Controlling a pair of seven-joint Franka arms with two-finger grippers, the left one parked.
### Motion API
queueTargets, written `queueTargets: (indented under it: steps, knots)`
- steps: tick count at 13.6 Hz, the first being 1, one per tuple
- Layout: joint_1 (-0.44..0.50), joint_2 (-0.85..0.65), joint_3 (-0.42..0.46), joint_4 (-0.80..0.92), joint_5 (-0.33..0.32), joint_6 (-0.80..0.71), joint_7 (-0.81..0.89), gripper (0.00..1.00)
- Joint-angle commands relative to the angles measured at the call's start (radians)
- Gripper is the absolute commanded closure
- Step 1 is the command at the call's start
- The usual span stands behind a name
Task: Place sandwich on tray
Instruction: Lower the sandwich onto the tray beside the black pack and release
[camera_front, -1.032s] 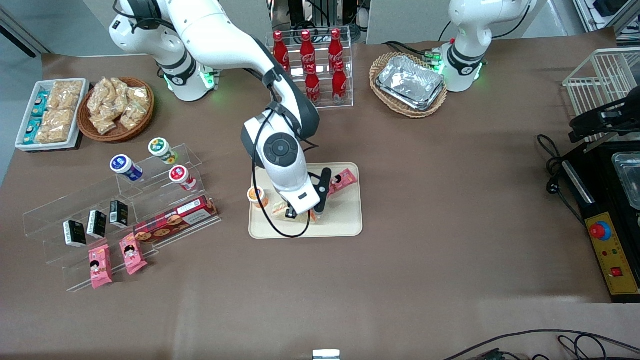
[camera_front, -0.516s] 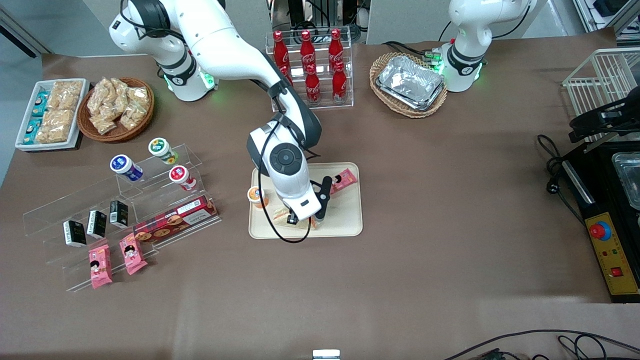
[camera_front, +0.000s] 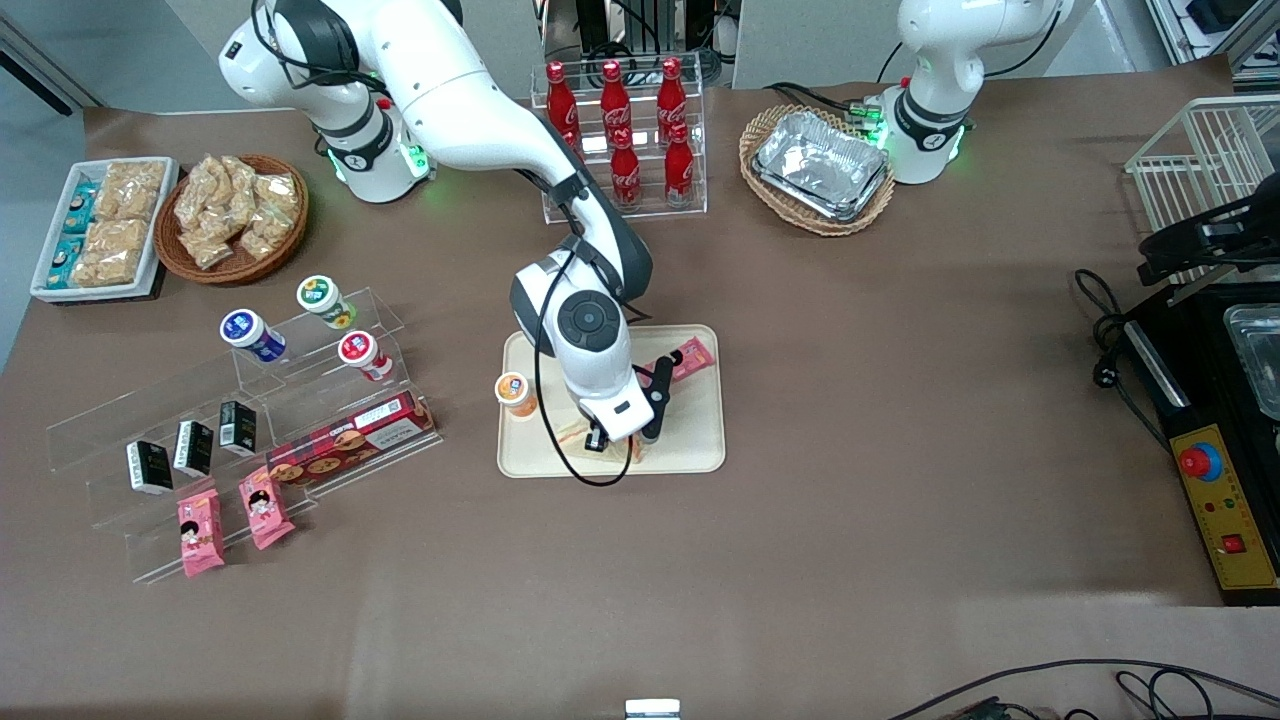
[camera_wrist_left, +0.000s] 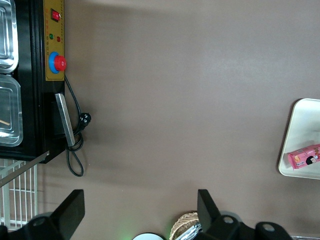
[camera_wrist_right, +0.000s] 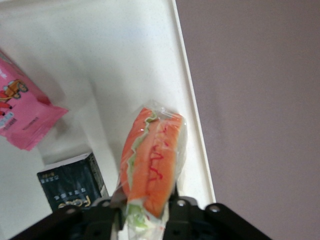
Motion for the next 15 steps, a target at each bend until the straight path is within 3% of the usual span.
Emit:
queueTargets:
  steps: [1, 10, 15]
  knots:
    - [0.006, 0.026, -0.015, 0.038, 0.042, 0.009, 0.001, 0.0]
    - [0.0, -0.026, -0.015, 0.027, 0.062, -0.015, -0.005, 0.0]
    - [-0.011, -0.134, -0.016, 0.023, 0.064, -0.15, 0.0, 0.0]
